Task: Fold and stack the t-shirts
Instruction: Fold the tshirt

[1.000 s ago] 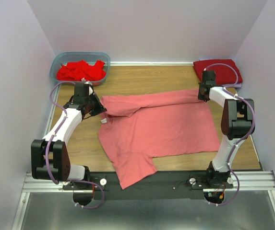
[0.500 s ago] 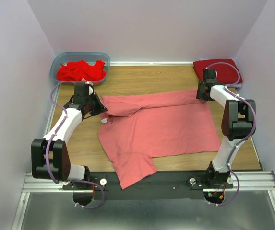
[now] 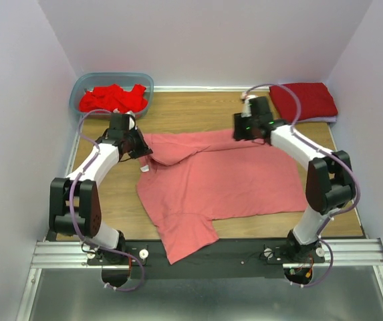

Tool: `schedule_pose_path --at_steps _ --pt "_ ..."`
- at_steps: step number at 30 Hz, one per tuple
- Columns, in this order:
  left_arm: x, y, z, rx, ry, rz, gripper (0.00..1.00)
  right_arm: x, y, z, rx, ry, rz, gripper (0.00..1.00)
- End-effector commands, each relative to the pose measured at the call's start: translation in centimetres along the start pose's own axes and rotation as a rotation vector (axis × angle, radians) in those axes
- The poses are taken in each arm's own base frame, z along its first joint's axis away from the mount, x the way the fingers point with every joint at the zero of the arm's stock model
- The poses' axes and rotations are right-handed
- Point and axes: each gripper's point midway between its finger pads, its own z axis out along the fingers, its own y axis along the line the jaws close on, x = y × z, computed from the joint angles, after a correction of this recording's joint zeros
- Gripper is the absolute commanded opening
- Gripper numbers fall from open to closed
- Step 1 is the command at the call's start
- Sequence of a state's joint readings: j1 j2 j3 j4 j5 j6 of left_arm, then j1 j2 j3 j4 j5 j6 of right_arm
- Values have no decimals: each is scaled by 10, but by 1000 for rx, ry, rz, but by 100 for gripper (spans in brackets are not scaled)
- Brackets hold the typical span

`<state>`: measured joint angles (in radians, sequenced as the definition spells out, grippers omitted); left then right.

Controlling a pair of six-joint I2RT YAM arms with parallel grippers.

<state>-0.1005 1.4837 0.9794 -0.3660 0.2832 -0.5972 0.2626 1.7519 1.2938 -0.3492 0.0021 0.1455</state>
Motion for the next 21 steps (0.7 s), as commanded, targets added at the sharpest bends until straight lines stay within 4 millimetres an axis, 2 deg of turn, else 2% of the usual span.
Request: schedule_pose_path --at_steps 1,2,3,4,6,7,9,10,12,14,15,21 --pt "-28 -10 9 5 -49 59 0 18 122 -5 -332 -39 -227 61" --pt "-34 -9 11 -9 -61 67 0 22 136 -5 -357 -45 -261 61" --pt "-36 -4 20 -32 -50 73 0 26 162 -8 -408 -65 -320 61" --pt "-49 -7 21 -41 -78 84 0 32 172 -3 -426 -59 -344 60" --pt "-54 -1 35 -71 -62 95 0 39 199 -4 -485 -63 -393 58" --pt "-65 -4 37 -75 -77 104 0 45 205 3 -493 -53 -433 57" --pt "-67 2 51 -101 -57 114 0 48 224 5 -523 -60 -485 55" --pt "-75 -1 52 -102 -68 125 0 48 229 5 -531 -63 -501 54" --pt "-78 1 59 -112 -65 131 0 54 244 9 -561 -62 -537 52" --pt "-78 5 67 -123 -58 129 0 57 252 13 -575 -61 -550 51" --pt "-79 6 68 -122 -63 131 0 64 256 21 -578 -48 -568 47" --pt "-78 15 77 -149 -59 144 0 64 277 30 -612 -70 -612 45"
